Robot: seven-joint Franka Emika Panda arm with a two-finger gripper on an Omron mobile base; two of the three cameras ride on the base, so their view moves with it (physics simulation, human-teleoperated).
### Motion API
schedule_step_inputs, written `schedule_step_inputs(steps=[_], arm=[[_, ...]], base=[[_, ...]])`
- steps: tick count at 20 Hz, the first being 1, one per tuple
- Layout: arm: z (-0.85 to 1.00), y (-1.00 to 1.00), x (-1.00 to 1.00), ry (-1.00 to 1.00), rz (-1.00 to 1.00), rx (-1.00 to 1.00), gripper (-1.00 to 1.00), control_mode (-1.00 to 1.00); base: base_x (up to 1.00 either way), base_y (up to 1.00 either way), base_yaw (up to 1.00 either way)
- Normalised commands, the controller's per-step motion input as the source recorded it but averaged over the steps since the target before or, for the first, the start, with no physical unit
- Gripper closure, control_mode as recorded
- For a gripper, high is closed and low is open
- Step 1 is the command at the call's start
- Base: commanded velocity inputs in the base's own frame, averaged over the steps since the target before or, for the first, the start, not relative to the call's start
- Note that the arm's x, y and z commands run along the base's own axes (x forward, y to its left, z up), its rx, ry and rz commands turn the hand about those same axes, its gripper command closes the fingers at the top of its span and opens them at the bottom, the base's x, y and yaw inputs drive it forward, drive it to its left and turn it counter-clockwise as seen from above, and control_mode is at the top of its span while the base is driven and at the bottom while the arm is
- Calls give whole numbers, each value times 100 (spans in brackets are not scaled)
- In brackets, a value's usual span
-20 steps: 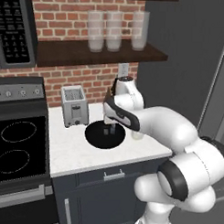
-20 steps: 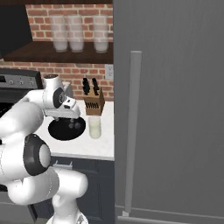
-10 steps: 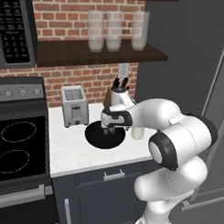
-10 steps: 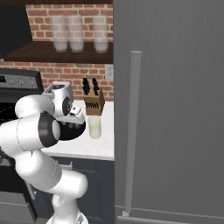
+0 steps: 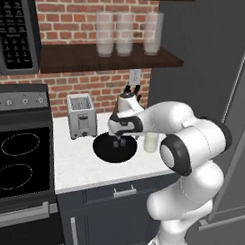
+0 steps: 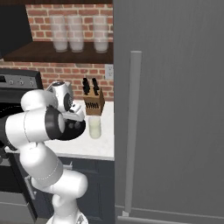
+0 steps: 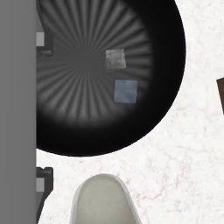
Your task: Grab a lemon wedge from the fridge and one ice cube from the ice bowl, and put them in the glass of lemonade.
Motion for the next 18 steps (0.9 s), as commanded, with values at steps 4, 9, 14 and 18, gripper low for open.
schedule_step_inputs(steps=[4, 9, 14, 18], arm=[[-8, 0, 0, -10, -5, 0, -100, -100], [-20, 0, 0, -8, -11, 0, -100, -100], [-43, 0, 0, -1, -10, 0, -100, -100], [-19, 0, 5, -2, -7, 0, -100, -100]], base=[[0, 0, 0], [0, 0, 0], [0, 0, 0], [0, 0, 0]])
